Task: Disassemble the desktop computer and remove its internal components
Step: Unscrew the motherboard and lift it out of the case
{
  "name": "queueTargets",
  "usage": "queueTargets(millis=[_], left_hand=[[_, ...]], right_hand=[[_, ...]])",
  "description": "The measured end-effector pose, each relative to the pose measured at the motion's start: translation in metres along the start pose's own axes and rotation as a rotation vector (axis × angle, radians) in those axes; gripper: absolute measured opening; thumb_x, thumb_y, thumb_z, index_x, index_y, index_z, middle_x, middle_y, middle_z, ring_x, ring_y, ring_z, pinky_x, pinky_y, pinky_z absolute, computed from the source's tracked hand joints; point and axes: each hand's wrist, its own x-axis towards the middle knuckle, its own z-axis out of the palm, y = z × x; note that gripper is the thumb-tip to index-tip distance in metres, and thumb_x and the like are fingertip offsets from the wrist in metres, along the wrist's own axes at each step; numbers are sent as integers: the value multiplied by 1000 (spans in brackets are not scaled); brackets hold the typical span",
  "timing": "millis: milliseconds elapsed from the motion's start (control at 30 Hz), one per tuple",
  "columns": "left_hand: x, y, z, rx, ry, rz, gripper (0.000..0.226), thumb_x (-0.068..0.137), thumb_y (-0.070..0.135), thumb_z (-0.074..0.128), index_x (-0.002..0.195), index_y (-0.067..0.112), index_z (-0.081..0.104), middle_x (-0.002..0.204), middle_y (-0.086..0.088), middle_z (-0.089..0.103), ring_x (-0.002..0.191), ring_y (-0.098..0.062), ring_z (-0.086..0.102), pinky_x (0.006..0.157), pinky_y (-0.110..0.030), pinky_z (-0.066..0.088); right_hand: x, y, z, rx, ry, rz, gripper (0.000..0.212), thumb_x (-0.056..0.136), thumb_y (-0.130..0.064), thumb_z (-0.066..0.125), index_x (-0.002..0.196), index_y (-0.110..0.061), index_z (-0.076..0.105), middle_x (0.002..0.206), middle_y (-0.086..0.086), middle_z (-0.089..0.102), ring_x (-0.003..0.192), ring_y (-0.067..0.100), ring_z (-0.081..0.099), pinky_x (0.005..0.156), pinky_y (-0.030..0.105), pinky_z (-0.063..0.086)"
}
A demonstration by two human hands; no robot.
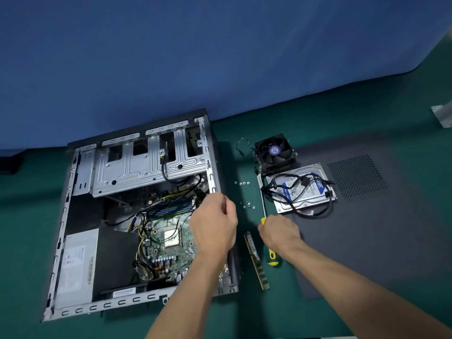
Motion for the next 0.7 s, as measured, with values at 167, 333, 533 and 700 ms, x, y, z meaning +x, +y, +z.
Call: queueTargets(millis=[167, 333, 533, 700], left_hand=[[-3, -1, -4, -31, -17, 20, 43, 90, 24, 48, 55, 25, 23, 49, 7, 31, 42, -6, 27, 43, -20, 16], [-4, -17, -20, -283, -139, 100, 39, 96, 30, 41, 60, 23, 31, 55, 8, 34, 50, -7, 30, 48, -20, 24], [13, -93, -54, -49, -250, -89, 19, 91, 25, 49, 73, 22, 51, 67, 6, 58, 61, -12, 54, 52, -27, 38], [37, -150, -56, 274, -407, -65, 27, 91, 28, 50, 111, 11, 57, 116, -7, 52, 109, -25, 51, 85, -36, 43]], right_hand=[[-4, -6, -9, -126, 6, -20, 41, 98, -37, 39, 107, -7, 64, 111, 10, 66, 103, 28, 62, 79, 30, 47], [-34, -25, -54, 27, 268, -173, 34, 92, -35, 44, 64, -17, 51, 75, 7, 63, 75, 28, 60, 67, 31, 43], [-71, -104, -87, 422, 369, -472, 43, 88, -29, 51, 51, -14, 35, 47, 2, 38, 47, 18, 36, 51, 29, 40], [-67, -157, -59, 280, 104, -449, 20, 90, -26, 50, 81, -14, 63, 67, 1, 63, 63, 18, 58, 61, 31, 50]])
